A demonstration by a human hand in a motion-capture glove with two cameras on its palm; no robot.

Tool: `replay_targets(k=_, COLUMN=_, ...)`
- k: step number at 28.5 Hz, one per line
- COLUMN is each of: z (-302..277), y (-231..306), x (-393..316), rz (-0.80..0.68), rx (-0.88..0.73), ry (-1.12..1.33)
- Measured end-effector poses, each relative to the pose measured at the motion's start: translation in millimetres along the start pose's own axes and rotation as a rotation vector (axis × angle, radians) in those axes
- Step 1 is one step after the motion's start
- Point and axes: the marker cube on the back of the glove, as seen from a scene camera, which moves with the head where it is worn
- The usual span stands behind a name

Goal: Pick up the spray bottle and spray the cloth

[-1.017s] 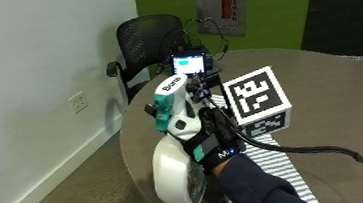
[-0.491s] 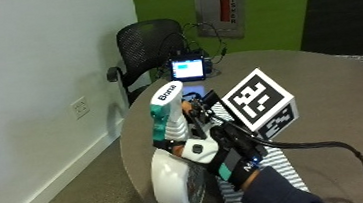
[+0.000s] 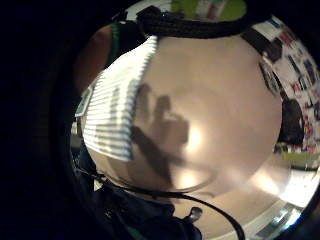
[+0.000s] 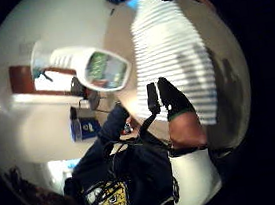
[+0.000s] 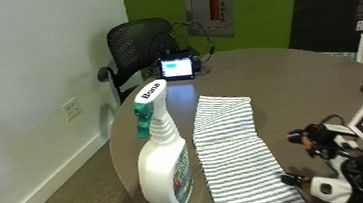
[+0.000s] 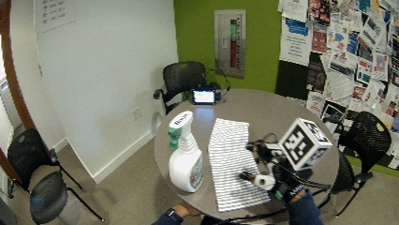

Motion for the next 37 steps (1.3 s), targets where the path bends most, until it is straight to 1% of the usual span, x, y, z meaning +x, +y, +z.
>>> replay_targets(k=2, z=1.5, y=20.0, x=24.8, rz=0.107, rx=-0.015, ry=0.031)
replay_targets(k=6, z=12.3, y=59.7, x=74.6, rz=0.312, rx=-0.042, ry=0.013)
replay_targets(k=8, z=10.3, y=75.0, x=92.9, rz=0.379, rx=-0.039, ry=0.029)
replay_targets(k=10, z=0.7, y=83.2, x=102.8, rz=0.406, rx=-0.012, ry=0.055)
replay_targets(k=16, z=-37.1, y=74.6, x=90.2, rz=0.327, rx=0.14, ry=0.07)
replay_targets(k=20, z=-43.3, y=65.8, x=82.2, rz=0.286, rx=0.153, ry=0.05)
replay_targets(k=24, z=-35.8, y=62.7, x=77.1, rz=0.26, rx=0.03, ry=0.047)
replay_targets(k=28, z=-25.8, y=73.3, x=75.7, rz=0.263, rx=-0.167, ry=0.255)
replay_targets(k=30, z=-22.5, y=82.1, x=74.4, rz=0.254, rx=-0.235, ry=0.308)
replay_targets(k=33, z=-17.7, y=100.0, x=70.6, rz=0.241, rx=-0.299, ry=0.319)
replay_targets(k=37, z=-9.8, y=127.8, x=71.5, rz=0.245, rx=-0.33, ry=0.317)
